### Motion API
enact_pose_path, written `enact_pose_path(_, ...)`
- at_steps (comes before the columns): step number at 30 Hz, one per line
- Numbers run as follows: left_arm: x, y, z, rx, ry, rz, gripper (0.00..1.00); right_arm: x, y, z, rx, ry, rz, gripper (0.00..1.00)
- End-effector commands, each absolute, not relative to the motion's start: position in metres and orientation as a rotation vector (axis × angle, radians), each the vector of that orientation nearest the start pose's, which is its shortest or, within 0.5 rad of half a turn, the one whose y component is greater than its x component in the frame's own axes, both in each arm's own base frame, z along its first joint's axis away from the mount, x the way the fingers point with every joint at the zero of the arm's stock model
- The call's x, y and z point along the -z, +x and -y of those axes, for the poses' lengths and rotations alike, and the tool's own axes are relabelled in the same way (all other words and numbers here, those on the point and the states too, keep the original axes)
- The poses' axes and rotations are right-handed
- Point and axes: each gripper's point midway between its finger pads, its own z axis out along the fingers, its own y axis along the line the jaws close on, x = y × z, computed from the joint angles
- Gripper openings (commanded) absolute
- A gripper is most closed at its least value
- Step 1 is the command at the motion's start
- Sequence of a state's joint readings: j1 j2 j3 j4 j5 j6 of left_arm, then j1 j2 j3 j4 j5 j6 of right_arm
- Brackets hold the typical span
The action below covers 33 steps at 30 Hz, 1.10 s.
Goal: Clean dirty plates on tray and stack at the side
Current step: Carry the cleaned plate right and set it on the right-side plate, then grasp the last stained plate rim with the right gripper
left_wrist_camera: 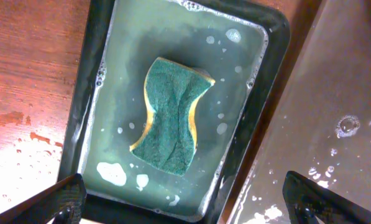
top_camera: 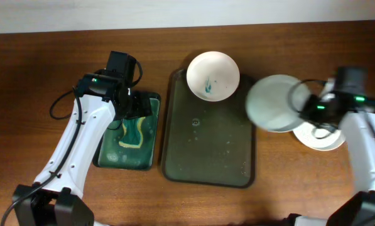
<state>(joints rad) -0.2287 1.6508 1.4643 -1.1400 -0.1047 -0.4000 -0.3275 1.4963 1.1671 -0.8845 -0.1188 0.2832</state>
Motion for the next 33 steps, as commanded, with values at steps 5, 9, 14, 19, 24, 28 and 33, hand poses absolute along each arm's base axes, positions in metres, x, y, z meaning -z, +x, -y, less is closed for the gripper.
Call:
enact_pose_path(5, -0.162, 0.349, 0.062, -0.017, -0.26, -2.839, 0.99, -0.067, 0.264, 0.215, -0.212, 1.549, -2.483, 0.04)
enact_pose_path(9, -0.162, 0.349, 0.062, -0.017, -0.26, -2.839, 0.99, -0.045, 0.263, 0.204, -0.365, 1.612, -2.511, 0.37)
enact_pose_path(14, -0.162, 0.349, 0.062, -0.017, -0.26, -2.839, 0.99, -0.136, 0.327, 0.135, -0.741, 0.907, -2.463, 0.62)
enact_pose_path(19, -0.162, 0.349, 0.062, -0.017, -0.26, -2.839, 0.99, -0.176, 0.356, 0.005, -0.557, 0.257, -2.621, 0.61)
enact_pose_path(24, -0.162, 0.349, 0.062, -0.017, -0.26, -2.839, 0.99, -0.131, 0.424, -0.071, -0.137, -0.123, -2.574, 0.6)
enact_pose_path(28, -0.162, 0.349, 0.062, -0.017, -0.26, -2.839, 0.99, -0.069, 0.471, -0.089, -0.265, -0.093, -2.579, 0.52)
enact_pose_path(33, -0.162, 0.349, 0.062, -0.017, -0.26, -2.839, 1.0, -0.023, 0.498, -0.091, -0.417, 0.072, -2.587, 0.33)
